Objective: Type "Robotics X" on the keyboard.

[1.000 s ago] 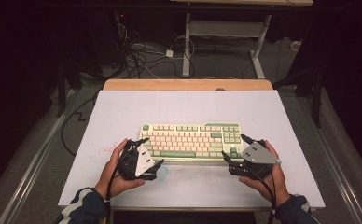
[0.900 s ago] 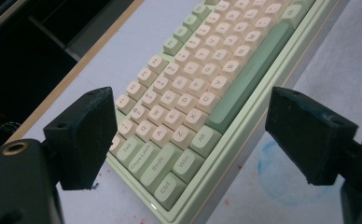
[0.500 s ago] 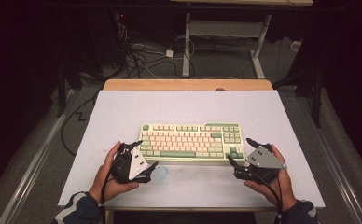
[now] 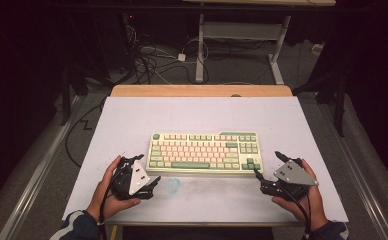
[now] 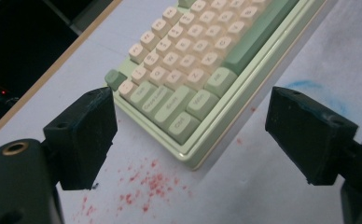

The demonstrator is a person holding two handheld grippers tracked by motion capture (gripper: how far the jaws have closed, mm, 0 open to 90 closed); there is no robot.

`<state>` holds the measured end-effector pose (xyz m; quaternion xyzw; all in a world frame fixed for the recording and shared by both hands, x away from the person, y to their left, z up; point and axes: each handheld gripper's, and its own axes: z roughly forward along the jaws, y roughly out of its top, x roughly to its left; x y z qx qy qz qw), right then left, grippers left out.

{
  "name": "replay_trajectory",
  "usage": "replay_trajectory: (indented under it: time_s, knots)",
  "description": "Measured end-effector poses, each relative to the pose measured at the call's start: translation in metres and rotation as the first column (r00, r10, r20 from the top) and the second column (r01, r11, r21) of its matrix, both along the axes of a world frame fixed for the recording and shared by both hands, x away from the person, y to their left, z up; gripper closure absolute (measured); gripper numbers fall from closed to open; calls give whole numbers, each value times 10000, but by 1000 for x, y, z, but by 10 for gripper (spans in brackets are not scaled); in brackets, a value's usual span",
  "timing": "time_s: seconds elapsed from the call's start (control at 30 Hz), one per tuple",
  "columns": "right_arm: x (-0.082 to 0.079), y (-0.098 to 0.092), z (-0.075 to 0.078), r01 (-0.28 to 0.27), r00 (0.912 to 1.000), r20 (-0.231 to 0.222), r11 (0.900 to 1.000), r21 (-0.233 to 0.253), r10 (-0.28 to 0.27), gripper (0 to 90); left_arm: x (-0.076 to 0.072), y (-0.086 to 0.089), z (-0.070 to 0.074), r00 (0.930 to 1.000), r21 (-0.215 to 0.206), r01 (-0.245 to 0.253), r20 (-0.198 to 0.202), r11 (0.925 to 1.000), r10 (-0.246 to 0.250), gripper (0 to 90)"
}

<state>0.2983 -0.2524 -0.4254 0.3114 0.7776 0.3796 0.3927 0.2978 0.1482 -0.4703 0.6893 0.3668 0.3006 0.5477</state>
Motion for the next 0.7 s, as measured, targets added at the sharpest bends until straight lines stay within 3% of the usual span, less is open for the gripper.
replay_trajectory:
  time_s: [0.17, 0.27, 0.53, 0.67, 0.7]
  knots:
    - [-1, -8, -5, 173, 9998, -29, 9998, -78, -173, 203, -1, 9, -5, 9997, 103, -144, -187, 9998, 146, 152]
    - [-1, -15, -9, 313, 9994, -172, 9995, -71, -315, 203, 0, 15, -10, 9996, 306, -297, -36, 9991, 298, 152]
    - [-2, -40, -20, 839, 9952, -501, 9965, 18, -837, 206, 7, 33, -24, 9938, 325, -589, -928, 9977, 617, 153]
    - [-1, -52, -27, 1324, 9879, -824, 9912, 100, -1311, 221, 6, 37, -30, 9895, 252, -641, -1279, 9976, 668, 153]
    - [0, -55, -30, 1375, 9866, -894, 9905, 80, -1363, 221, 6, 38, -31, 9891, 402, -633, -1305, 9972, 680, 153]
